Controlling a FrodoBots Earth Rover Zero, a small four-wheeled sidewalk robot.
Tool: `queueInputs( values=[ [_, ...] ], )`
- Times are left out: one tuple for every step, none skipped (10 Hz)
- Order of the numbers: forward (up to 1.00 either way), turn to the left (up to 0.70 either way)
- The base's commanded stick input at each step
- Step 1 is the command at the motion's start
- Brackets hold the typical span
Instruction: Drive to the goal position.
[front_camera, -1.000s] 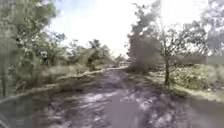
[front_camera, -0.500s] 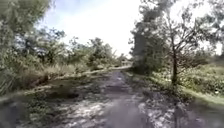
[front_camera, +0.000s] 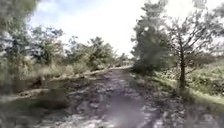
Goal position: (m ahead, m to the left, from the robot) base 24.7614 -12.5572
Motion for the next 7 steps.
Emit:
queueInputs(
  values=[
    [0.85,0.0],
    [0.85,0.0],
    [0.85,0.0],
    [0.85,0.0],
    [0.85,0.0],
    [0.85,0.0],
    [0.85,0.0]
  ],
)
